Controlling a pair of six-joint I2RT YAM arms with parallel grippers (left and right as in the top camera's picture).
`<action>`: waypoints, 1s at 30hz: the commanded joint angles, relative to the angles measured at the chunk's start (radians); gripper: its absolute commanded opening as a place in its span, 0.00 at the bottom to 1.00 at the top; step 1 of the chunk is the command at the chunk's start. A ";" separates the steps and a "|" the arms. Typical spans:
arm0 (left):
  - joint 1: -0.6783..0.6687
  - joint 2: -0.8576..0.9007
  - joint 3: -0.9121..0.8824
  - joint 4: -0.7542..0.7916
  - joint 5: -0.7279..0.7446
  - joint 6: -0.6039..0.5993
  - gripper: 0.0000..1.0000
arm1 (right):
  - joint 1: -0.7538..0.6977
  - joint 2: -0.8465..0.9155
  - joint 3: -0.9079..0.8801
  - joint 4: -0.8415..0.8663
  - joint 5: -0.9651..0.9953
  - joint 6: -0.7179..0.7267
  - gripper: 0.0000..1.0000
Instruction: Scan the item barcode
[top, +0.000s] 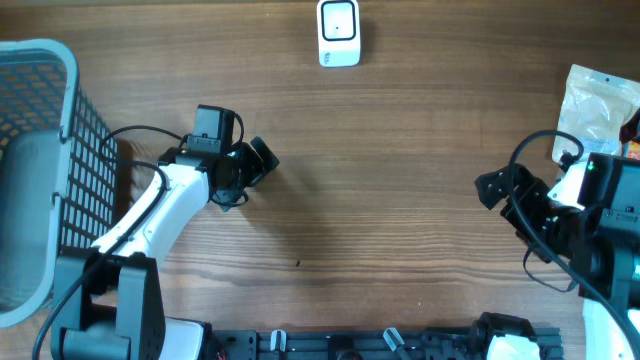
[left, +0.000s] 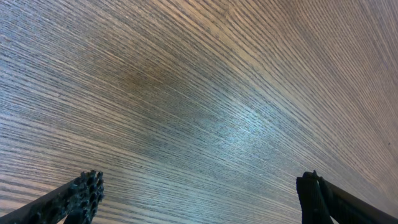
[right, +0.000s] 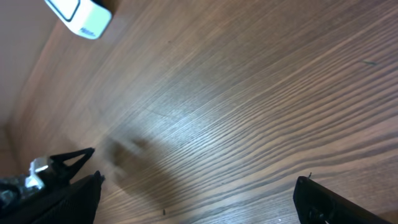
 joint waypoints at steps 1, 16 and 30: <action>-0.002 -0.013 0.002 0.000 -0.010 0.012 1.00 | 0.006 0.020 -0.036 0.014 0.047 -0.029 1.00; -0.002 -0.013 0.002 0.000 -0.010 0.012 1.00 | 0.237 -0.687 -1.021 1.259 -0.001 -0.027 1.00; -0.002 -0.013 0.002 0.000 -0.010 0.012 1.00 | 0.134 -0.904 -1.126 1.276 0.074 -0.420 1.00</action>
